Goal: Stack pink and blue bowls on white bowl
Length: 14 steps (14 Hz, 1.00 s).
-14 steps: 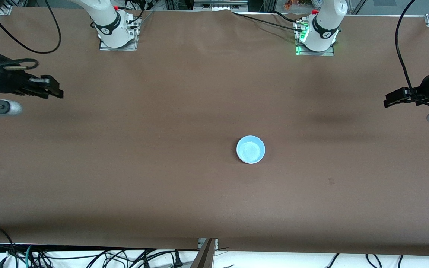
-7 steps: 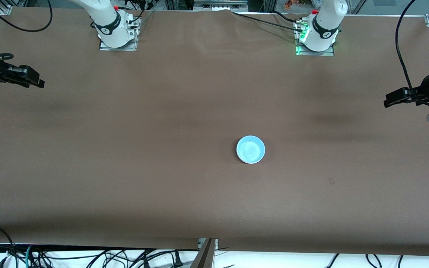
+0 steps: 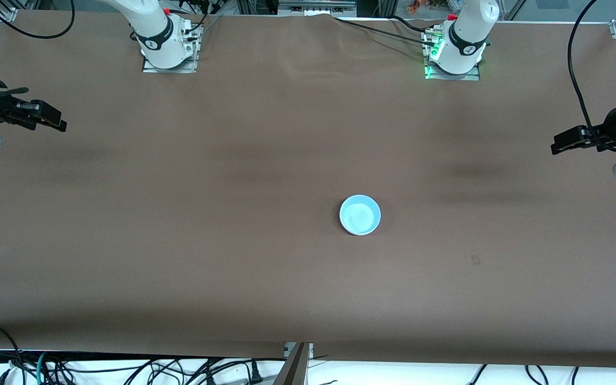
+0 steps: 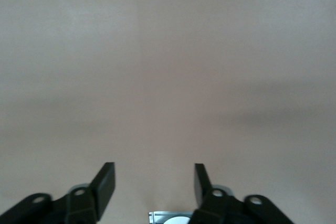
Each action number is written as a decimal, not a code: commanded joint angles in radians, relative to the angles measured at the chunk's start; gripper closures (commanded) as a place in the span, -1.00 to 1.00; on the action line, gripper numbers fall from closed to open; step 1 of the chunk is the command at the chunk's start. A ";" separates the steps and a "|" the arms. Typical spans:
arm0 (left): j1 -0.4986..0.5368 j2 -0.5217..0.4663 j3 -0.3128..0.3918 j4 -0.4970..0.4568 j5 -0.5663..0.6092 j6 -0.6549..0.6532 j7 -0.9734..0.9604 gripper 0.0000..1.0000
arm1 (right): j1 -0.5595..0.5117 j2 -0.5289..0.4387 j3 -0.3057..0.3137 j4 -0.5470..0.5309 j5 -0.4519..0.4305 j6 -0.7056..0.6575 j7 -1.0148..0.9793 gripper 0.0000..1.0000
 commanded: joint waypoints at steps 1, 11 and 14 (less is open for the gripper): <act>0.003 0.015 0.000 0.033 -0.016 -0.023 0.008 -1.00 | 0.000 0.005 -0.020 -0.001 -0.018 0.022 -0.006 -1.00; 0.006 0.014 0.000 0.033 -0.016 -0.023 0.009 -1.00 | -0.020 0.057 -0.021 0.079 -0.015 0.023 -0.004 -1.00; 0.004 0.015 0.000 0.033 -0.016 -0.023 0.009 -1.00 | -0.020 0.057 -0.021 0.079 -0.015 0.023 -0.006 -1.00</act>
